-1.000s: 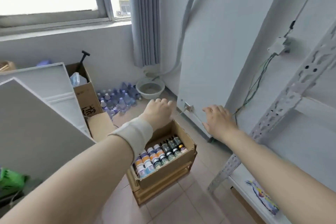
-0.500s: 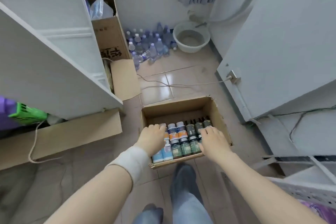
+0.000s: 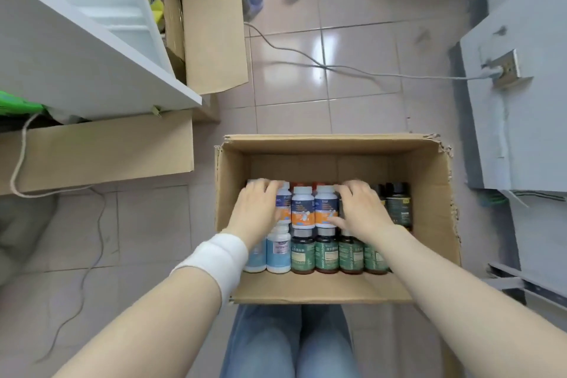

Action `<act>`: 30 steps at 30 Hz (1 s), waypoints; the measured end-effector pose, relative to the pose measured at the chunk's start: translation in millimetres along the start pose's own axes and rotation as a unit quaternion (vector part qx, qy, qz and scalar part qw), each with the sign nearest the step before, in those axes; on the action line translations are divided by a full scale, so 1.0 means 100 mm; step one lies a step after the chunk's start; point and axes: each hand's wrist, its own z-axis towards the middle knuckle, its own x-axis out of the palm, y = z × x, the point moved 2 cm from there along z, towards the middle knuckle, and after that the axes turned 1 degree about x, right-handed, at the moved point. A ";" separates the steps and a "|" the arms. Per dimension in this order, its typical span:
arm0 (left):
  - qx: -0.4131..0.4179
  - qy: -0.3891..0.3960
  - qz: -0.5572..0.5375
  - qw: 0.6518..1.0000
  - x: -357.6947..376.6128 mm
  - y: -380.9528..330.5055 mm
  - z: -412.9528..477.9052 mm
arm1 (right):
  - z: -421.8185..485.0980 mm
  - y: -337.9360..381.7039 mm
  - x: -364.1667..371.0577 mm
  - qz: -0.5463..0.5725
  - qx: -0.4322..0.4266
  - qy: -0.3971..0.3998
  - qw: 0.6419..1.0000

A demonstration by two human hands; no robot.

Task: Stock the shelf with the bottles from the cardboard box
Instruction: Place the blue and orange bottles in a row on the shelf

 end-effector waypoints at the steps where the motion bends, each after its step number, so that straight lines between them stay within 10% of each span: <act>1: -0.001 -0.005 0.003 1.000 0.03 0.02 0.13 | 0.13 -0.03 0.01 -0.009 -0.007 0.003 1.000; 6: -0.020 0.077 0.032 0.996 0.21 0.16 0.52 | 0.49 -0.12 0.14 -0.003 -0.027 0.066 0.997; 12: -0.034 0.077 -0.189 0.978 0.23 0.34 0.60 | 0.57 -0.14 0.24 0.061 -0.022 0.084 0.994; 22: -0.005 -0.055 -0.312 0.949 -0.04 0.25 0.23 | 0.22 -0.17 0.09 0.259 -0.043 -0.089 0.961; 30: -0.045 -0.049 -0.518 0.853 -0.68 -0.03 -0.38 | -0.67 -0.04 -0.12 0.627 0.063 -0.079 0.773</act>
